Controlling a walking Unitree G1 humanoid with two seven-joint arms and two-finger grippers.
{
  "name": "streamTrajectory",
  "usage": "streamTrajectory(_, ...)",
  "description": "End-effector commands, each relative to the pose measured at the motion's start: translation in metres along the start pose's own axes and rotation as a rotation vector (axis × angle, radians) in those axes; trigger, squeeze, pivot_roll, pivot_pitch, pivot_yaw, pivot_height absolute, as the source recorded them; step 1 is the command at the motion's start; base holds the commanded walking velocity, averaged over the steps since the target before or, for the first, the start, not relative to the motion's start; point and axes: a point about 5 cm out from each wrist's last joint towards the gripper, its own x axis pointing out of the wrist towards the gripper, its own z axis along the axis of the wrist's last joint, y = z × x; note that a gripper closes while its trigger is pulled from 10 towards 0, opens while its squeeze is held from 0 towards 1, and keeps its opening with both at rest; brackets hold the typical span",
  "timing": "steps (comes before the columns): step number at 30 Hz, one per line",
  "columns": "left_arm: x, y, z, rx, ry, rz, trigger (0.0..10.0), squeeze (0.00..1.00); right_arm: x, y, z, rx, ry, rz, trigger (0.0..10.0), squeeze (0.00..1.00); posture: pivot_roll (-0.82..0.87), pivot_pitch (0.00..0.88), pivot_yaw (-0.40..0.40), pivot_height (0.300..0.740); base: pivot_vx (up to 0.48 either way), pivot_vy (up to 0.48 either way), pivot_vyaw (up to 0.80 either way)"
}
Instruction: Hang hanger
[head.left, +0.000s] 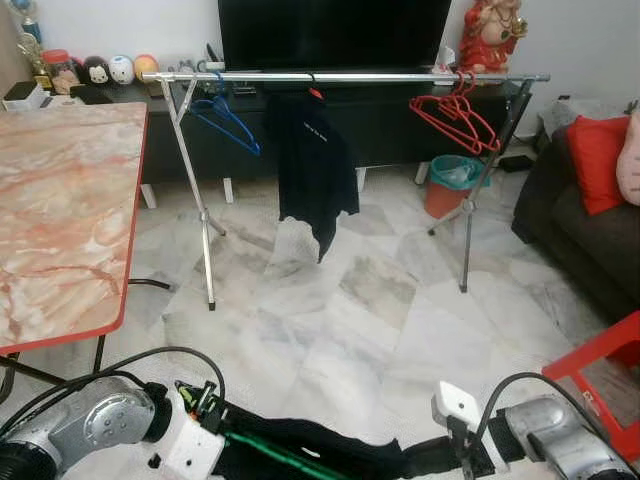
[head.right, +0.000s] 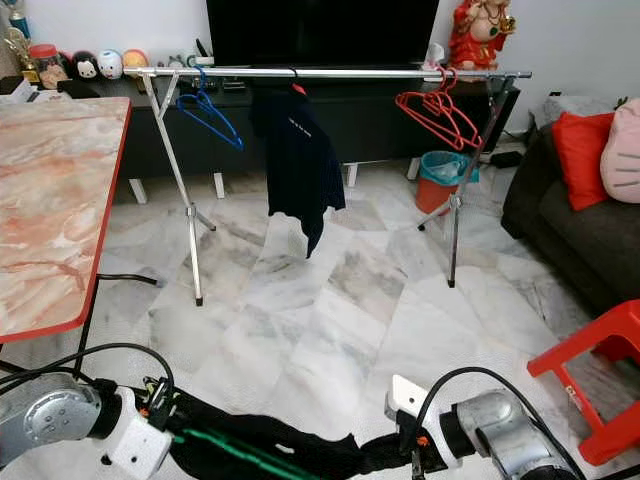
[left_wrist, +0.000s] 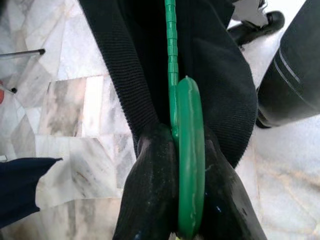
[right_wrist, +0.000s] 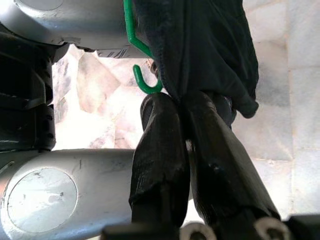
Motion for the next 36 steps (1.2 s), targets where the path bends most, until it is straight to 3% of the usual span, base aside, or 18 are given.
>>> streamTrajectory(1,-0.004,0.002,-0.004,-0.002,0.019,-0.001,10.0,0.0,-0.008,-0.004,0.003,-0.011,-0.006,-0.03,0.0,0.0,0.02,0.0,-0.077,0.74,0.0,0.0,0.0)
streamTrajectory(7,-0.005,0.007,0.001,-0.039,-0.048,0.06,10.0,0.0,-0.005,-0.003,0.002,-0.015,0.003,-0.034,0.0,0.0,0.02,0.0,-0.078,0.74,0.0,0.0,0.0)
streamTrajectory(12,-0.005,0.014,0.011,-0.096,-0.158,0.15,10.0,0.0,-0.001,-0.008,-0.001,-0.022,0.009,-0.097,0.0,0.0,0.02,0.0,-0.079,0.74,0.0,0.0,0.0)
streamTrajectory(17,-0.007,0.021,0.027,-0.189,-0.3,0.198,10.0,0.0,0.005,-0.025,0.004,-0.025,-0.031,-0.305,0.0,0.0,0.02,0.0,-0.08,0.74,0.0,0.0,0.0)
streamTrajectory(22,-0.008,0.021,0.033,-0.232,-0.348,0.188,10.0,0.0,0.006,-0.03,0.01,-0.014,-0.083,-0.357,0.0,0.0,0.02,0.0,-0.08,0.74,0.0,0.0,0.0)
streamTrajectory(30,-0.012,0.047,0.036,-0.48,-0.499,0.421,10.0,0.0,0.014,-0.039,0.019,0.051,-0.22,-0.475,0.0,0.0,0.02,0.0,-0.083,0.74,0.0,0.0,0.0)
streamTrajectory(32,-0.012,0.05,0.036,-0.507,-0.512,0.443,10.0,0.0,0.015,-0.039,0.019,0.056,-0.229,-0.476,0.0,0.0,0.02,0.0,-0.083,0.74,0.0,0.0,0.0)
streamTrajectory(36,-0.011,0.06,0.035,-0.638,-0.551,0.556,10.0,0.0,0.021,-0.04,0.019,0.095,-0.284,-0.51,0.0,0.0,0.02,0.0,-0.083,0.74,0.0,0.0,0.0)
